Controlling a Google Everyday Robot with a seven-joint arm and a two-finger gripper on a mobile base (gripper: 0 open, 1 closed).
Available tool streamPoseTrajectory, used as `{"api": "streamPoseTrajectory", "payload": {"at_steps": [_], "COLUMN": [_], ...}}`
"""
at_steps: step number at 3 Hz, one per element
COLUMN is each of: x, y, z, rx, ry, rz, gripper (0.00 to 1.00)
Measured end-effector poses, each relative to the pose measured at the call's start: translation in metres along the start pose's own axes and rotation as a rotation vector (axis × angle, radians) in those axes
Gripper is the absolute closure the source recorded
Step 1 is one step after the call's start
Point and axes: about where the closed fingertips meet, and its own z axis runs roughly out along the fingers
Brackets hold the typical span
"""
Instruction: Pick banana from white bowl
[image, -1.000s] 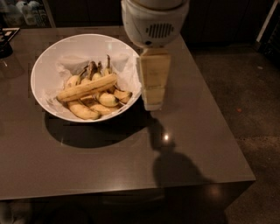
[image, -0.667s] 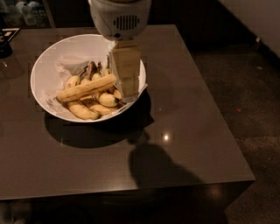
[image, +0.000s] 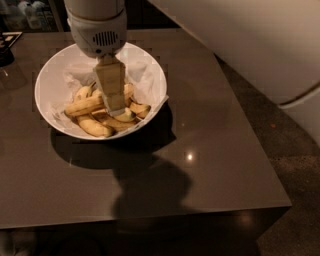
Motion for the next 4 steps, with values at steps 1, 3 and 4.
{"api": "streamPoseTrajectory", "payload": {"at_steps": [1, 3, 4], "x": [-0.011, -0.019, -0.015], "y": [-0.013, -0.028, -0.031], "z": [0.03, 0.065, 0.08], "rx": [-0.059, -0.12, -0.146], "ry": [-0.017, -0.038, -0.038], "rz": [-0.024, -0.043, -0.035], "gripper": [0.3, 0.29, 0.36]}}
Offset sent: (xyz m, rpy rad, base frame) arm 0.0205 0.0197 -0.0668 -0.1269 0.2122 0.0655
